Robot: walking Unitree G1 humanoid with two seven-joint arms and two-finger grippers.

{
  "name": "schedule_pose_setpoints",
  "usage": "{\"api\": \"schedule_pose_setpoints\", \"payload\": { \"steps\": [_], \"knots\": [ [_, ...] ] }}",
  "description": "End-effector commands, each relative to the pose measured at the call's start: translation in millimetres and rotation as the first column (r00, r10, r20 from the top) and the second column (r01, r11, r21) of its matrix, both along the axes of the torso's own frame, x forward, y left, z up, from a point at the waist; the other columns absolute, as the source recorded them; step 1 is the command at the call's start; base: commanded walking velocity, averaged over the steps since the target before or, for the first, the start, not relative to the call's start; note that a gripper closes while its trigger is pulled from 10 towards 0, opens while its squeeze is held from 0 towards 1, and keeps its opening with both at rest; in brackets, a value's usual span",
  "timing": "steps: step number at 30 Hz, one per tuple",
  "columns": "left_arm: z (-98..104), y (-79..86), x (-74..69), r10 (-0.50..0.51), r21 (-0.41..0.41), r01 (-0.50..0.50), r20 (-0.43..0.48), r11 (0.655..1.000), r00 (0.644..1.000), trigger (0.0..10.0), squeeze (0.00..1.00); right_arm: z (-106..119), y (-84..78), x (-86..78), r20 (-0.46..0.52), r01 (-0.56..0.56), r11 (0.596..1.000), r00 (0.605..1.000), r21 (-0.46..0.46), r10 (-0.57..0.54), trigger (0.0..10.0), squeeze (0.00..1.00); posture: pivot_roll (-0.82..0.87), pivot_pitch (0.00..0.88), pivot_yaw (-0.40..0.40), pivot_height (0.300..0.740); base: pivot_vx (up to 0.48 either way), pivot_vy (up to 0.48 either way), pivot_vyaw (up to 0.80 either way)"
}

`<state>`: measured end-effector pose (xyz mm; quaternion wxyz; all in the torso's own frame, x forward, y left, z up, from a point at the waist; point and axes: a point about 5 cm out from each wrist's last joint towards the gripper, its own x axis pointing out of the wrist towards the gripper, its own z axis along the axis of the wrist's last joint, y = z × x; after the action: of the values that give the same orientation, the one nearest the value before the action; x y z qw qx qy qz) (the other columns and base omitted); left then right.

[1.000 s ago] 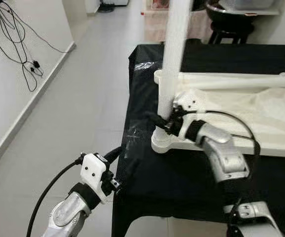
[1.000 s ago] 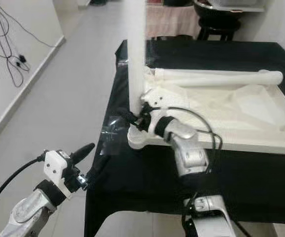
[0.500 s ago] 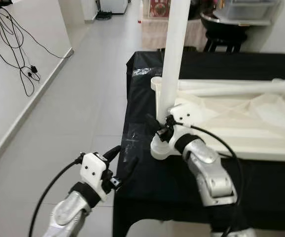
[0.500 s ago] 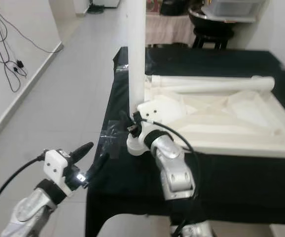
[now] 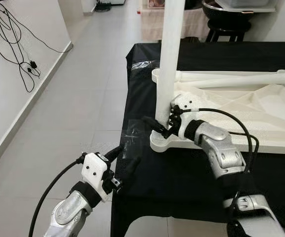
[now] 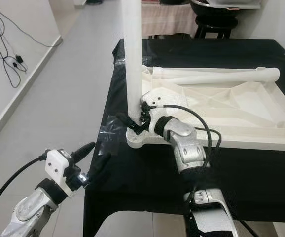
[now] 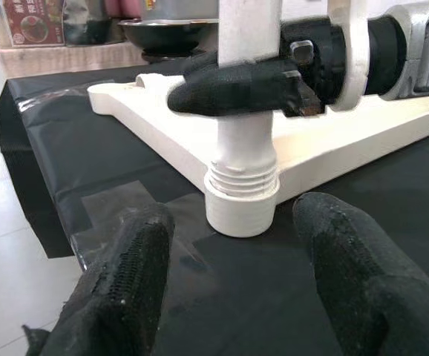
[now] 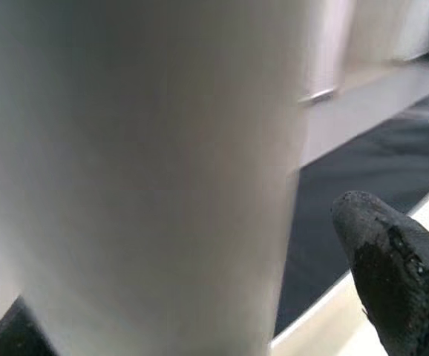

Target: Building children table

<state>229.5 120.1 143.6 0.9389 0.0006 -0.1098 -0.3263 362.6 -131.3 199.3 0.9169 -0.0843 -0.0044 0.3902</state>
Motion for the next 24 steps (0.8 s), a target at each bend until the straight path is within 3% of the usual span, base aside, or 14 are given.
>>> {"api": "schedule_pose_setpoints", "payload": {
  "steps": [1, 3, 5, 6, 9, 10, 17, 19, 21, 24],
  "knots": [
    [-4.9, 1.1, -3.4, -0.002, 0.015, 0.002, -0.018, 1.000, 1.000, 10.0, 0.00, 0.7, -3.6, 4.5, -0.030, -0.074, 0.997, 0.997, -0.006, 0.074, 10.0, 0.00, -0.04, 0.145, 0.021, 0.740, 0.000, 0.000, 0.00],
    [-4.7, 0.4, -4.5, -0.002, 0.016, 0.002, -0.018, 1.000, 1.000, 10.0, 0.00, 6.9, -6.9, 8.2, -0.062, -0.174, 0.985, 0.983, 0.007, 0.174, 10.0, 0.00, -0.04, 0.148, 0.021, 0.740, 0.000, 0.000, 0.00],
    [-4.7, 0.4, -4.5, -0.002, 0.016, 0.002, -0.018, 1.000, 1.000, 10.0, 0.00, 6.9, -6.9, 8.2, -0.062, -0.174, 0.985, 0.983, 0.007, 0.174, 10.0, 0.00, -0.04, 0.148, 0.021, 0.740, 0.000, 0.000, 0.00],
    [-4.6, -0.1, -4.9, -0.003, 0.016, 0.003, -0.018, 1.000, 1.000, 10.0, 0.00, 8.3, -9.2, 9.6, -0.081, -0.210, 0.978, 0.974, 0.011, 0.210, 8.2, 0.00, -0.03, 0.151, 0.017, 0.740, 0.000, 0.000, 0.00],
    [-4.5, -0.4, -5.1, -0.004, 0.016, 0.005, -0.018, 1.000, 1.000, 10.0, 0.00, 8.8, -10.7, 10.4, -0.093, -0.227, 0.974, 0.969, 0.016, 0.227, 8.2, 0.00, -0.03, 0.151, 0.017, 0.740, 0.000, 0.000, 0.00],
    [-4.3, -0.9, -5.3, -0.005, 0.016, 0.006, -0.018, 1.000, 1.000, 10.0, 0.00, 9.0, -13.8, 11.6, -0.108, -0.237, 0.971, 0.965, 0.022, 0.238, 0.0, 0.00, -0.03, 0.153, 0.015, 0.740, 0.000, 0.000, 0.00],
    [-4.2, -1.2, -5.1, -0.001, 0.020, 0.002, -0.015, 1.000, 1.000, 10.0, 0.00, 7.6, -28.3, 12.5, -0.136, -0.256, 0.966, 0.956, 0.035, 0.258, 0.0, 0.00, -0.03, 0.154, 0.018, 0.740, 0.000, 0.000, 0.00],
    [-4.1, -0.7, -4.9, 0.004, 0.022, -0.003, -0.013, 1.000, 1.000, 10.0, 0.00, 0.5, -41.7, 6.8, -0.143, -0.244, 0.969, 0.959, 0.033, 0.246, 0.0, 0.00, -0.04, 0.155, 0.019, 0.740, 0.000, 0.000, 0.00],
    [-4.1, -0.7, -4.9, 0.004, 0.022, -0.003, -0.013, 1.000, 1.000, 10.0, 0.00, 0.5, -41.7, 6.8, -0.143, -0.244, 0.969, 0.959, 0.033, 0.246, 0.0, 0.00, -0.04, 0.155, 0.019, 0.740, 0.000, 0.000, 0.00],
    [-4.1, 0.8, -4.8, 0.014, 0.027, -0.014, -0.012, 1.000, 1.000, 10.0, 0.00, -11.5, -55.8, -3.0, -0.149, -0.204, 0.978, 0.967, 0.032, 0.207, 0.0, 0.00, -0.05, 0.157, 0.025, 0.740, 0.000, 0.000, 0.00]
  ]
}}
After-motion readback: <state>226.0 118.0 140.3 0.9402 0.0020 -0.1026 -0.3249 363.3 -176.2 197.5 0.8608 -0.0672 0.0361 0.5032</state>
